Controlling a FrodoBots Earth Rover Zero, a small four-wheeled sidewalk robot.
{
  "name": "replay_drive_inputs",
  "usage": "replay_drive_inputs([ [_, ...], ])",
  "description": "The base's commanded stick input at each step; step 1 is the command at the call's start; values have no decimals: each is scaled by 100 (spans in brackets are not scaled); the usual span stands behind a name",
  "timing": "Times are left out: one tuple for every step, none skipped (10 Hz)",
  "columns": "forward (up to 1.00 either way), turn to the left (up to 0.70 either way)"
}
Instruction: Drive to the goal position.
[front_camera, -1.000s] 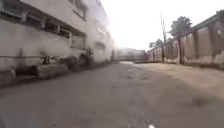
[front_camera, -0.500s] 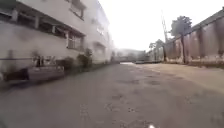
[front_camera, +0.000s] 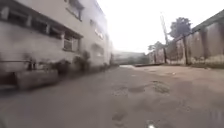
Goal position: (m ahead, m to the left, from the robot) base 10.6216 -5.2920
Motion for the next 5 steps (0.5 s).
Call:
replay_drive_inputs([
  [100,0],
  [100,0],
  [100,0],
  [100,0],
  [100,0],
])
